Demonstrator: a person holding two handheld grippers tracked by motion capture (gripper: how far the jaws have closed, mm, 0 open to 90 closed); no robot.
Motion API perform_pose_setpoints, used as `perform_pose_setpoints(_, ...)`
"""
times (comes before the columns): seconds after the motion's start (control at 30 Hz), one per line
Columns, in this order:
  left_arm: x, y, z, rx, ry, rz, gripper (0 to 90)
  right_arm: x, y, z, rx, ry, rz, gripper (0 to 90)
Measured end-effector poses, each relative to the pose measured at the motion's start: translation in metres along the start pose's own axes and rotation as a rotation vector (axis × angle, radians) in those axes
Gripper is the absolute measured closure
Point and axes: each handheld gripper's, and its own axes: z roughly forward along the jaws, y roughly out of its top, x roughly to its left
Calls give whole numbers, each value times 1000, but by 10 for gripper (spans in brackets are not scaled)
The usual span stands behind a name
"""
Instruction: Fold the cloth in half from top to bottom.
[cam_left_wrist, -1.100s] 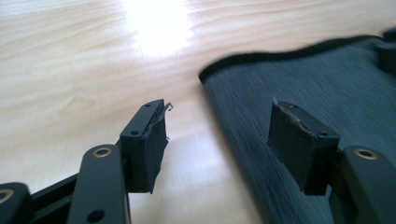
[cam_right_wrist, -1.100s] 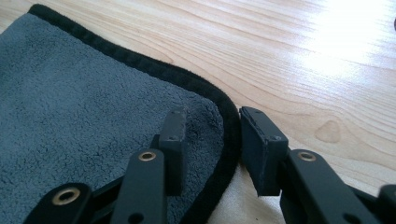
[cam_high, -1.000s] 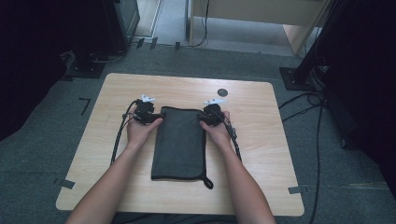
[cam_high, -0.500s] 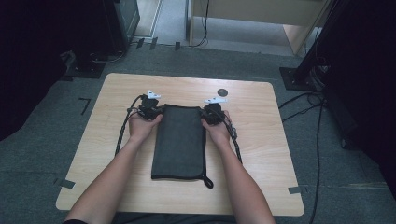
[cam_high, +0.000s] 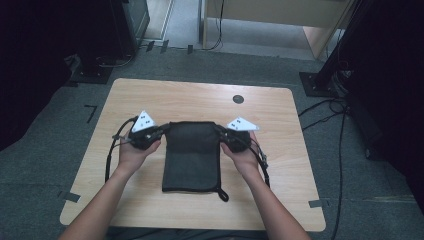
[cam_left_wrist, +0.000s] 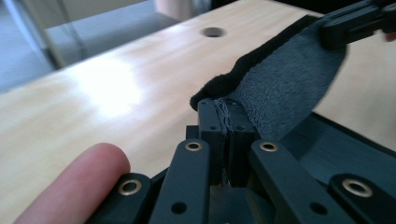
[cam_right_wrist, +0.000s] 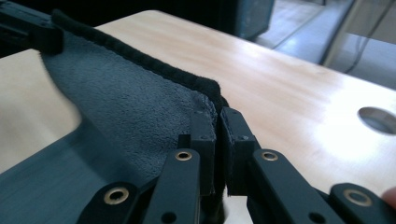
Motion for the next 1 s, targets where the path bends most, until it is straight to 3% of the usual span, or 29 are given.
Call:
perform_pose_setpoints(0.1,-19,-18,-18,15,-43,-11,885,20,-18,-20,17,24,-47,847)
perform_pose_setpoints(0.2,-39,-37,-26,55,-44,-2,884,35,-38,-33,56,54,-47,845)
perform_pose_setpoints(0.27,-54,-52,-25,106,-25,30,882,45,-53,-39,96,59,-63,844)
perform_pose_setpoints(0.43,-69,-70,-27,181,-13,88,880,61,-73,-45,160,64,-61,837)
perform_pose_setpoints(0.5,-71,-73,-31,181,-19,87,867,65,-75,-48,184,82,-50,805)
perform_pose_setpoints(0.6,-67,-78,-41,168,-16,49,754,65,-80,-54,244,142,-8,670)
perform_pose_setpoints(0.7,-57,-82,-55,112,-35,-7,641,62,-80,-66,263,181,10,576)
perform_pose_setpoints(0.83,-43,-78,-68,-13,-111,-119,578,55,-72,-82,186,229,26,554)
perform_pose_setpoints(0.87,-41,-77,-68,-22,-115,-147,570,53,-68,-85,158,237,38,558)
perform_pose_setpoints(0.9,-41,-76,-66,-10,-107,-174,564,51,-65,-87,134,235,59,572)
perform_pose_setpoints(1.0,-49,-77,-53,37,-100,-185,545,49,-64,-80,95,202,122,592)
